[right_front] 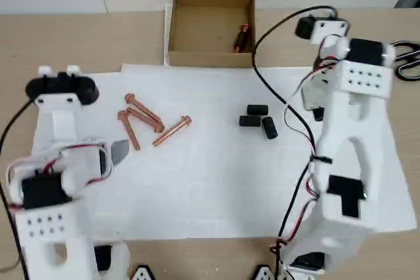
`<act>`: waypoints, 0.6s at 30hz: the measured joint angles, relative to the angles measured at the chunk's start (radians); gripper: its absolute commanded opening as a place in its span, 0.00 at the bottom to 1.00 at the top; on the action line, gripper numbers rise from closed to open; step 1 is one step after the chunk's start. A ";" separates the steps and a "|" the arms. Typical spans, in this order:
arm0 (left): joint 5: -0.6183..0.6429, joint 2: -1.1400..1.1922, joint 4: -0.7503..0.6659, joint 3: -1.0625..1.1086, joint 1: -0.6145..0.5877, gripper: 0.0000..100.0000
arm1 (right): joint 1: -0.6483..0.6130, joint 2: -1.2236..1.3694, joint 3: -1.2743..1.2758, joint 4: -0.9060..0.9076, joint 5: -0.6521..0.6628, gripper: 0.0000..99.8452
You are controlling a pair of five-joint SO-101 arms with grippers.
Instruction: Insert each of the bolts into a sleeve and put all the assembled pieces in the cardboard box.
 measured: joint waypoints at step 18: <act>0.170 0.855 -0.034 -0.414 0.057 0.21 | 0.002 -0.172 0.204 0.000 -0.021 0.00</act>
